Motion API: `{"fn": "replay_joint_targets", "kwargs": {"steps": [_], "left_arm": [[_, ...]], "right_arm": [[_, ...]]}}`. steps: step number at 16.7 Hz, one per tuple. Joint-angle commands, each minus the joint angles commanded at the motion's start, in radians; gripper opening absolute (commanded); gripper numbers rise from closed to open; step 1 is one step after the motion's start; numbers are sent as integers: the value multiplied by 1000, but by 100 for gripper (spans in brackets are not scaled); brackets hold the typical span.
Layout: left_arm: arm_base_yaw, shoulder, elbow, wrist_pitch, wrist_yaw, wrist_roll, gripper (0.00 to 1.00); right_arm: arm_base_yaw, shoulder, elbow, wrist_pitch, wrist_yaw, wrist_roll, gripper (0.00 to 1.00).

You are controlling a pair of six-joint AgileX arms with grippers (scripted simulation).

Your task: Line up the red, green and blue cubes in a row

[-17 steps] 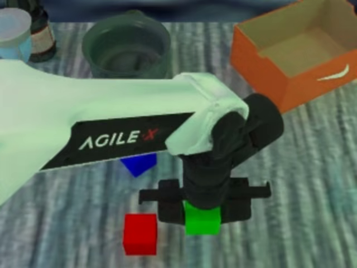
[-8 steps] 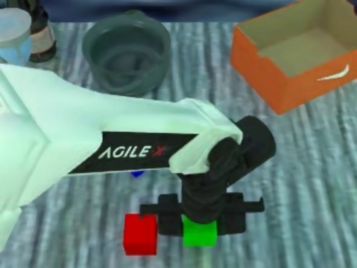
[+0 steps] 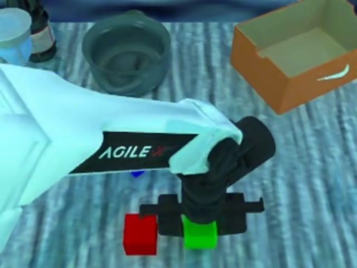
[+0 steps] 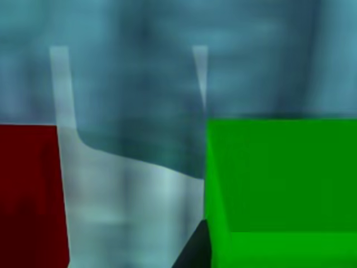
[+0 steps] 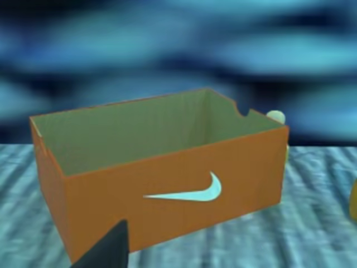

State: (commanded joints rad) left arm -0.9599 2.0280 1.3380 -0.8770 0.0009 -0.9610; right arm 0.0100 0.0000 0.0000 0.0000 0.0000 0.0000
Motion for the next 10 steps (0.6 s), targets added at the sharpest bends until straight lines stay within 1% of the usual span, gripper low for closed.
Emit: {"fn": "replay_joint_targets", "kwargs": {"steps": [4,5,10], "left_arm": [[0,0,0,0,0,0,98],[0,0,0,0,0,0,100],[0,0,0,0,0,0,100]], "right_arm": [[0,0,0,0,0,0,100],[0,0,0,0,0,0,100],[0,0,0,0,0,0,100]]}}
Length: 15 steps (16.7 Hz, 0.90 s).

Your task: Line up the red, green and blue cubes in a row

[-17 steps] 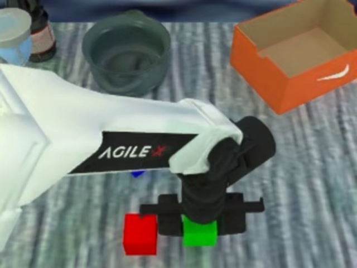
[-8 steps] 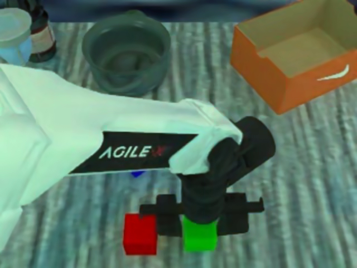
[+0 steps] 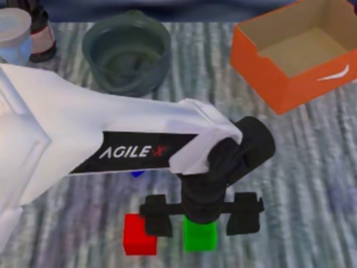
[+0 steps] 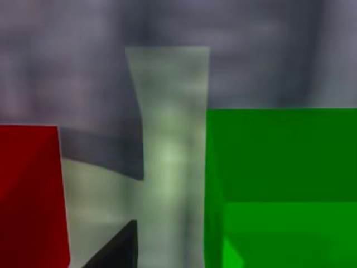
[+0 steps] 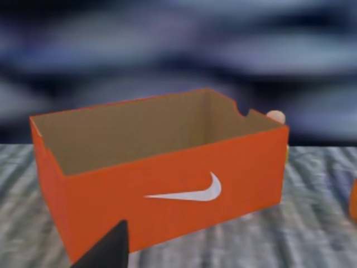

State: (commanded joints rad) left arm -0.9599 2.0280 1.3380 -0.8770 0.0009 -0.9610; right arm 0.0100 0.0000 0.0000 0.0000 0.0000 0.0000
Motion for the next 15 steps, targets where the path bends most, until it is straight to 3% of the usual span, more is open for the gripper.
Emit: {"fn": "replay_joint_targets", "kwargs": {"steps": [5,11,15], "left_arm": [[-2,-6,15,-18,0,0,100],[13,-70,144,-221,0,-4,100],[17,-86,169,-255,-1,-3,100]], "right_arm": [[0,0,0,0,0,0,100],[0,0,0,0,0,0,100],[0,0,0,0,0,0,100]]}}
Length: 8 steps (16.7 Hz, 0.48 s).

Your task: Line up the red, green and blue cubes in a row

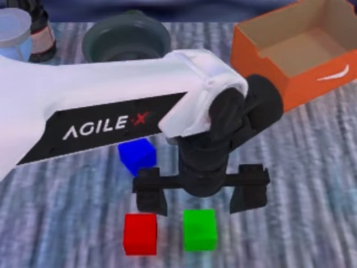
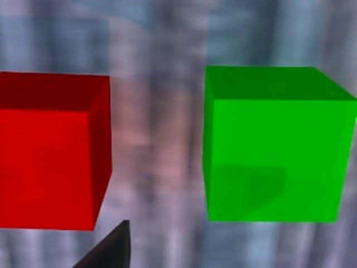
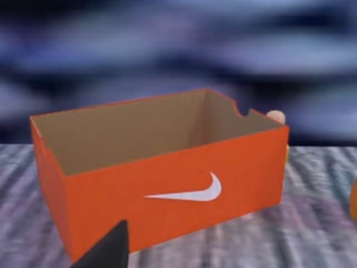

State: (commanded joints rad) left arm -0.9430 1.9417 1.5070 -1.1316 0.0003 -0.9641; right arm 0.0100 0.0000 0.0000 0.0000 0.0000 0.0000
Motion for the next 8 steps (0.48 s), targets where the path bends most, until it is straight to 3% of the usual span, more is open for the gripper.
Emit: {"fn": "replay_joint_targets", "kwargs": {"steps": [4,8], "left_arm": [[-1,6,1,2,0,13,100],[46,36,39,-7,-2,164,100]], "right_arm": [[0,0,0,0,0,0,100],[0,0,0,0,0,0,100]]}}
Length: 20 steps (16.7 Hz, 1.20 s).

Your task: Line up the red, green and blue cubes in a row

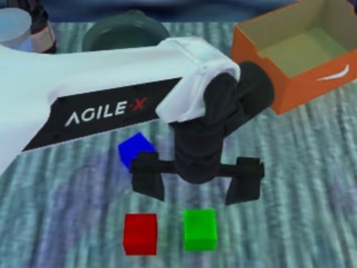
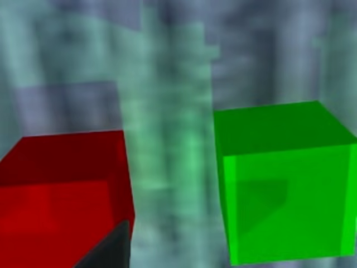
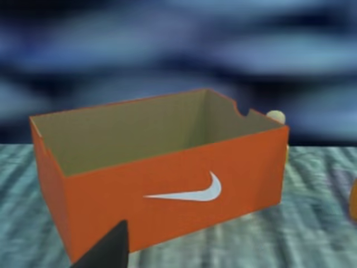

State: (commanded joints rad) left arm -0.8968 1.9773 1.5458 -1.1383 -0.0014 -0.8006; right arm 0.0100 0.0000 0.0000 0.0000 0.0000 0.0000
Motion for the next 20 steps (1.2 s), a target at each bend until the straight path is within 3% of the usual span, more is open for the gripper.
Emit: {"fn": "replay_joint_targets", "kwargs": {"steps": [12,16,20], "left_arm": [[322,136,152,-41,7,1030,100],[394,147,180,-38,4,1198,100],[403,148,184,-37,4,1217,100]], "right_arm": [[0,0,0,0,0,0,100],[0,0,0,0,0,0,100],[0,0,0,0,0,0,100]]}}
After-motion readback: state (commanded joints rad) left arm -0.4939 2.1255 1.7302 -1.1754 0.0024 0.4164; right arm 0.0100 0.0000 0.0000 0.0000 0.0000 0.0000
